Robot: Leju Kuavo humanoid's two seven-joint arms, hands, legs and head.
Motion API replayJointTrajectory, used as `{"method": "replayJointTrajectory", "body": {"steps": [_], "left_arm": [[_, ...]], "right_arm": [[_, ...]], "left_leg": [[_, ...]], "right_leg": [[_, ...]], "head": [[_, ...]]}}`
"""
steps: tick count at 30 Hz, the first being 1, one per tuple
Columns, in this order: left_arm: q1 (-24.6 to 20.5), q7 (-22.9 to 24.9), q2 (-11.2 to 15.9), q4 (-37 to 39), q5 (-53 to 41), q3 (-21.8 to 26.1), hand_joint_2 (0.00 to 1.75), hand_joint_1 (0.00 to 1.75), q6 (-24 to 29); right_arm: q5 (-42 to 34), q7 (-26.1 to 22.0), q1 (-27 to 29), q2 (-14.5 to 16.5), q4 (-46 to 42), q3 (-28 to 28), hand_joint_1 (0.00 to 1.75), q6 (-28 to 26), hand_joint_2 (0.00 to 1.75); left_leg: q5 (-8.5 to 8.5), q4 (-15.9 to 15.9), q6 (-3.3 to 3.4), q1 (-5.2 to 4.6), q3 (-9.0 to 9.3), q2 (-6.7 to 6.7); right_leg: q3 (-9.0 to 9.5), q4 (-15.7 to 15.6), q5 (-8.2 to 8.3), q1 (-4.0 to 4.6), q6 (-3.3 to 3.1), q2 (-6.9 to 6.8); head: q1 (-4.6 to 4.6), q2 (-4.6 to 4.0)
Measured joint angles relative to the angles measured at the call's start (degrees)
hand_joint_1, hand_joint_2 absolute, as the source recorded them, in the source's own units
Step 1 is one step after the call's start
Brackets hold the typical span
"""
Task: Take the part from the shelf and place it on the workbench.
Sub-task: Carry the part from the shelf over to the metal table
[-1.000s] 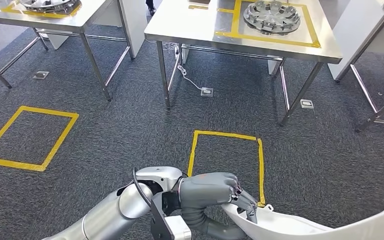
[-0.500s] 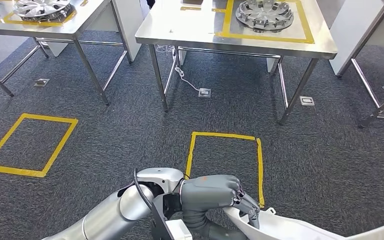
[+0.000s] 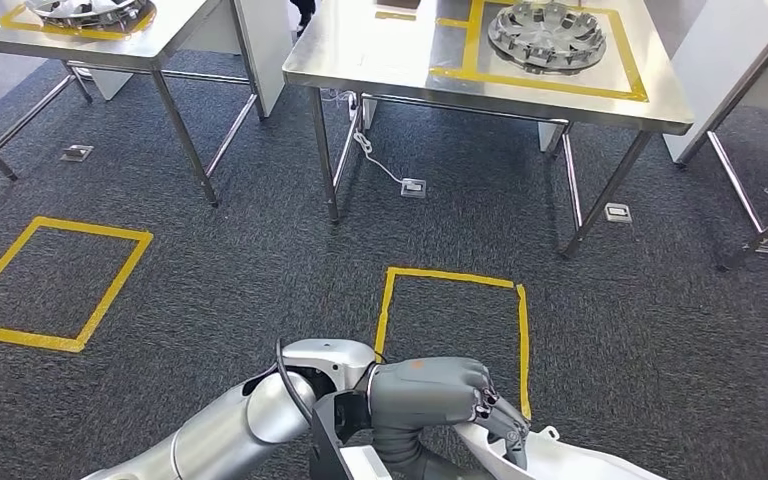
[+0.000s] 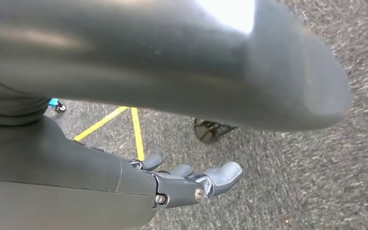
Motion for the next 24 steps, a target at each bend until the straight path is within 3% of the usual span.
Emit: {"method": "replayJointTrajectory", "body": {"steps": [2,4,8,10,13,14,15,16,18,19,20,24], "left_arm": [[0.0,0.0,0.0,0.1,0.0,0.0,1.75,1.75,0.0],[0.0,0.0,-0.1,0.1,0.0,0.0,1.75,1.75,0.0],[-0.1,0.2,-0.2,-0.1,-0.1,-0.1,1.75,1.75,0.2],[-0.2,0.6,-0.4,-0.4,-0.3,-0.1,1.75,1.75,0.4],[-0.2,0.9,-0.3,-0.6,-0.4,-0.3,1.75,1.75,0.6],[-0.1,1.0,-0.3,-0.6,-0.4,-0.3,1.75,1.75,0.6],[0.0,1.0,-0.2,-0.6,-0.5,-0.4,1.75,1.75,0.6],[0.1,1.0,-0.2,-0.7,-0.5,-0.4,1.75,1.75,0.6],[0.1,1.0,-0.2,-0.7,-0.5,-0.4,1.75,1.75,0.6],[0.0,1.0,-0.2,-0.8,-0.5,-0.4,1.75,1.75,0.6],[0.0,1.0,-0.2,-0.8,-0.5,-0.4,1.75,1.75,0.6],[0.0,1.0,-0.4,-1.0,-0.5,-0.5,1.75,1.75,0.6]], "right_arm": [[-0.1,0.0,0.0,0.0,0.0,0.0,0.00,0.0,0.00],[-0.2,-0.1,-0.1,0.0,0.0,0.0,0.00,0.0,0.00],[-0.9,0.3,-0.1,0.0,0.0,0.0,0.00,0.3,0.00],[-1.2,0.5,-0.1,0.0,0.0,0.0,0.00,0.6,0.00],[-1.5,0.7,-0.2,0.0,0.0,-0.1,0.00,0.7,0.00],[-1.7,0.8,-0.2,0.0,0.0,-0.1,0.00,0.7,0.00],[-1.8,0.9,-0.2,0.0,0.0,-0.1,0.00,0.6,0.00],[-1.9,0.9,-0.2,0.0,0.0,-0.1,0.00,0.6,0.00],[-2.0,0.9,-0.3,0.1,0.0,-0.1,0.00,0.6,0.00],[-2.0,1.0,-0.3,0.1,0.0,-0.1,0.00,0.6,0.00],[-2.0,1.0,-0.4,0.1,0.0,-0.1,0.00,0.6,0.00],[-2.0,1.0,-0.4,0.1,0.0,-0.2,0.00,0.6,0.00]], "left_leg": [[-0.73,0.2,-0.28,0.01,0.76,-0.08],[-1.46,0.4,-0.87,-0.20,1.23,-0.12],[-2.29,0.4,-2.19,-0.32,1.75,-0.11],[-3.90,3.3,-2.78,-0.27,0.72,0.03],[-7.87,14.3,-3.27,0.00,-5.62,0.11],[-7.93,16.6,-3.33,0.03,-7.37,0.11],[-6.77,16.7,-3.32,0.05,-8.07,0.11],[-4.53,14.4,-3.22,0.06,-7.55,0.10],[0.31,6.4,-2.83,0.03,-4.46,-0.19],[1.58,3.2,-2.57,0.01,-3.16,-0.37],[2.00,1.4,-2.30,-0.08,-2.41,-0.53],[1.52,0.3,-0.95,-0.14,-1.69,-0.39]], "right_leg": [[2.43,-7.3,5.15,-0.01,-0.20,-0.04],[5.16,-13.8,7.96,0.24,-0.80,-0.07],[6.10,-15.3,7.50,0.43,-2.37,0.05],[6.90,-15.6,7.24,0.11,-3.15,0.06],[7.80,-15.7,6.54,0.11,-3.71,0.12],[8.08,-15.7,6.26,0.13,-3.69,0.22],[8.43,-15.7,5.97,0.14,-3.61,0.38],[8.88,-15.7,5.65,0.14,-3.50,0.57],[9.74,-15.6,4.92,0.22,-3.10,0.94],[9.95,-15.5,4.59,0.29,-2.82,1.11],[10.01,-15.5,4.34,0.33,-2.50,1.24],[10.05,-15.1,3.52,0.12,-1.11,1.14]], "head": [[0.08,0.00],[0.15,0.00],[0.12,0.00],[-0.13,0.00],[-0.47,0.00],[-0.49,0.00],[-0.52,0.00],[-0.54,0.00],[-0.60,0.00],[-0.63,0.00],[-0.63,0.00],[-0.51,0.00]]}}
